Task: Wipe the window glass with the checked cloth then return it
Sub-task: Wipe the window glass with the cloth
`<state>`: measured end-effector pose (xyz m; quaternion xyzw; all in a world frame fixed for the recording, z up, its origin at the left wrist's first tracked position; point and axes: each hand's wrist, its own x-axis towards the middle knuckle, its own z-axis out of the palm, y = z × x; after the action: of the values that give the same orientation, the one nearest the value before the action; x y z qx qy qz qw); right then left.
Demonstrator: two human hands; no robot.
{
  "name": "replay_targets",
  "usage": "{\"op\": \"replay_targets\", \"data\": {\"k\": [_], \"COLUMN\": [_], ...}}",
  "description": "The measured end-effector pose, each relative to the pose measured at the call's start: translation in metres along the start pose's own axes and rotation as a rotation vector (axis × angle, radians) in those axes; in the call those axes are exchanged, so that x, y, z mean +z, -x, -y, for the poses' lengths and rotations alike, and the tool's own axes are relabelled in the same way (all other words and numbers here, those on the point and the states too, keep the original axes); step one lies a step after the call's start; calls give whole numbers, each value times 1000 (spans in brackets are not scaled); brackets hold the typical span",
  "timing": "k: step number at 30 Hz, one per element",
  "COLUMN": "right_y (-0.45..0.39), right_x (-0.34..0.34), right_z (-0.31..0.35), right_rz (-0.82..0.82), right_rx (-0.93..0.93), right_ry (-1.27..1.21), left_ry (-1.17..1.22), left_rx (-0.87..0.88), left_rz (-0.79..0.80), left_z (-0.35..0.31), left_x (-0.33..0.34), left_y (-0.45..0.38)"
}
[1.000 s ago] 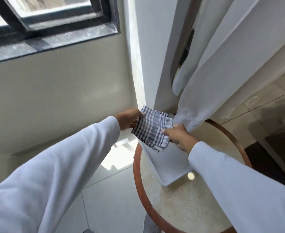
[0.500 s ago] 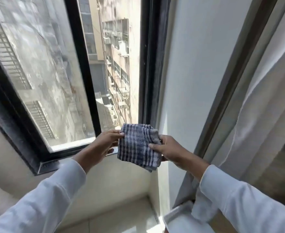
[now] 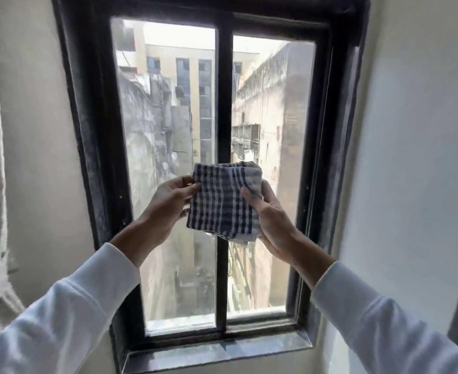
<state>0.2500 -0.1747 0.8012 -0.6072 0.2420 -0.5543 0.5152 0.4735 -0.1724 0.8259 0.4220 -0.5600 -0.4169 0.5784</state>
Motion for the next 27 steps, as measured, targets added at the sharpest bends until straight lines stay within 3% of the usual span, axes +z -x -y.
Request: {"op": "replay_targets", "data": {"k": [3,6,8,10,12,16,18,19,21,25,26,27], "right_y": [-57,-106,-132,-157,-186,-230,-237,-243,-266,-276,-257,-235], "right_x": [26,50,60,63,64,76,96,106,120,111,108,114], "right_z": [-1,-20,-42,-69,-97,-159,-186,-188,-161,-146,-170,-195], "right_rz": [149,28,-217,-446,-393,-229,-111,-48,-125,-437,-401,-263], "right_rx": [-108,-228,-415,-626,-767,-793,-965,-1068,-1196,-936,-935,-980], "right_ry": [27,53,193,532,885,1438,1576,1594,1567,1462,1448,1490], "left_ry": [17,-88,-429,-881,-1179,-1331,-1246,-1182,-1099,-1037,-1030,-1027], "left_rx": [46,138,305,475,576,604,614,620,666,703,701,702], "left_rz": [-63,-198,-449,-702,-827,-751,-689,-678,-673,-681,-670,-660], "left_z": [-17,-19,-12,1,16,44,54,56,60,66,67,67], "left_x": [-18,-45,-72,-103,-135,-175,-180,-181,-183,-188,-189,-189], "left_y": [-37,-73,-96,-116,-133,-159,-170,-174,-181,-191,-192,-192]}}
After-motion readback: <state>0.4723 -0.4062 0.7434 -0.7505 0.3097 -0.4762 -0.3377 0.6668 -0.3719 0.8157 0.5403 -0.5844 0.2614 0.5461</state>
